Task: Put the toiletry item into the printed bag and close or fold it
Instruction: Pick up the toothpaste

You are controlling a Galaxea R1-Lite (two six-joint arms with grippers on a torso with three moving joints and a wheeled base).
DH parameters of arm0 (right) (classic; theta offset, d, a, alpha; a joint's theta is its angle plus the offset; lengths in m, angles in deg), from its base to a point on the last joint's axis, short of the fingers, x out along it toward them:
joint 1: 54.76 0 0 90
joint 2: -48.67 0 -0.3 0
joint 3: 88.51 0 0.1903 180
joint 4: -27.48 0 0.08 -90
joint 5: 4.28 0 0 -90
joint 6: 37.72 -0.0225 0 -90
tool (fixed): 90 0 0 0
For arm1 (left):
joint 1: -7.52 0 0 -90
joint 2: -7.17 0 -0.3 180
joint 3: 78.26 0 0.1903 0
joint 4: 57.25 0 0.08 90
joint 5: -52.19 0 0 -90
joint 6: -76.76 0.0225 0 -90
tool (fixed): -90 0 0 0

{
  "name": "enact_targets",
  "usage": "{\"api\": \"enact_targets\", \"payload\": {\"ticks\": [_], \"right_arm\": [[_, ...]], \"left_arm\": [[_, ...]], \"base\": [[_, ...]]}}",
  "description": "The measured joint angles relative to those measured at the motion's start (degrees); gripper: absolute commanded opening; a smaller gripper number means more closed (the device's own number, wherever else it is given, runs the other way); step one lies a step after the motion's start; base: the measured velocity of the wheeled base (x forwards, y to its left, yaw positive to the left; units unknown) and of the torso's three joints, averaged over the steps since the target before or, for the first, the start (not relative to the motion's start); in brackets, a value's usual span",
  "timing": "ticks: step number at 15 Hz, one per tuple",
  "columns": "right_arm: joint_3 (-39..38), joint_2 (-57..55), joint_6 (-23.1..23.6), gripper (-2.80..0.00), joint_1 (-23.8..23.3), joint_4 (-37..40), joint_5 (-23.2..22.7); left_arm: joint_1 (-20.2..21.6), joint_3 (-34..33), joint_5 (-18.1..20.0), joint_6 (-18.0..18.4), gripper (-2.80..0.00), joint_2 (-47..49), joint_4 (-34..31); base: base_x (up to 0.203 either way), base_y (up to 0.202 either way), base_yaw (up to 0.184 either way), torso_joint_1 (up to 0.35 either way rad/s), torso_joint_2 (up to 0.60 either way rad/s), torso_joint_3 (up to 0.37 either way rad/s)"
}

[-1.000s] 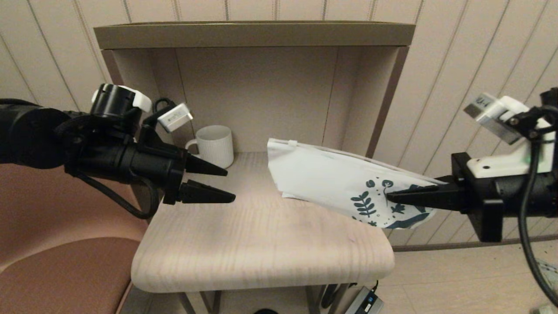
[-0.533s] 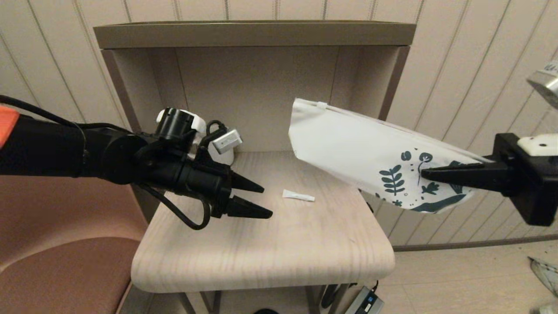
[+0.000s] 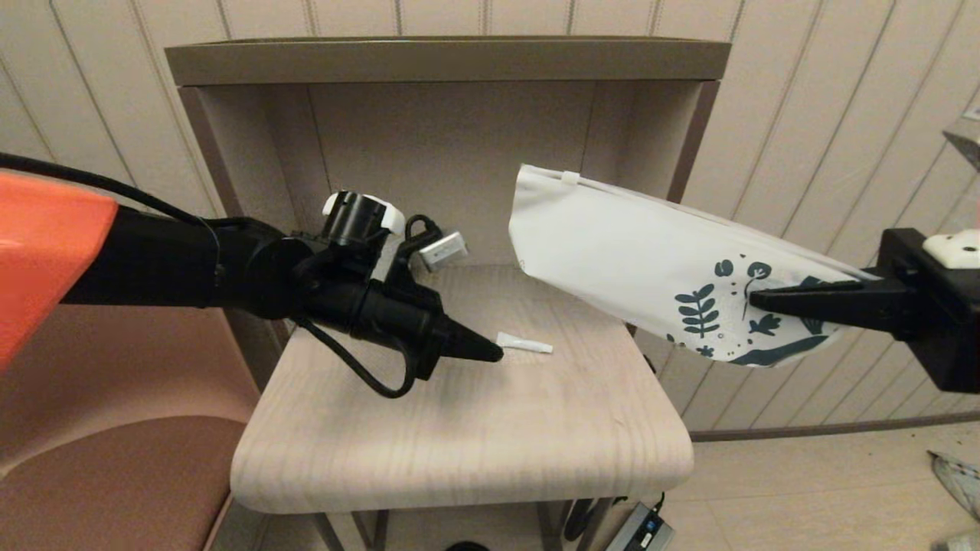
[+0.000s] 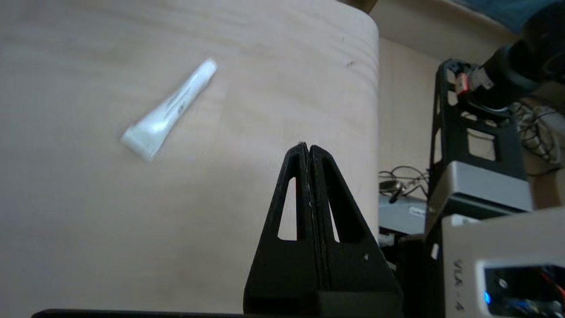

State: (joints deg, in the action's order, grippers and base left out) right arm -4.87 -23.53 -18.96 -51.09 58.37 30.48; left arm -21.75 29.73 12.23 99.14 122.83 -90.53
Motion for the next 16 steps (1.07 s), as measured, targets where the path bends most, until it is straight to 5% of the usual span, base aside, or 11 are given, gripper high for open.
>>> {"api": "enact_targets", "payload": {"ticks": [4, 5, 16], "right_arm": [[-0.10, -0.38, 0.02, -2.80, 0.09, 0.00, 0.00], [-0.13, -0.52, 0.00, -2.80, 0.09, -0.04, 0.06], [-0.85, -1.71, 0.26, -2.80, 0.34, -0.09, -0.05]], "left_arm": [[-1.44, 4.21, -2.06, -0.39, -2.80, 2.60, -0.06], [-1.49, 5.20, -2.59, -0.43, 0.00, 3.43, -0.09], [-1.69, 12.90, -5.00, 4.88, 0.00, 12.11, 0.71]], "base": [[0.000, 0.000, 0.000, 0.000, 0.00, 0.000], [0.000, 0.000, 0.000, 0.000, 0.00, 0.000], [0.000, 0.000, 0.000, 0.000, 0.00, 0.000]]}}
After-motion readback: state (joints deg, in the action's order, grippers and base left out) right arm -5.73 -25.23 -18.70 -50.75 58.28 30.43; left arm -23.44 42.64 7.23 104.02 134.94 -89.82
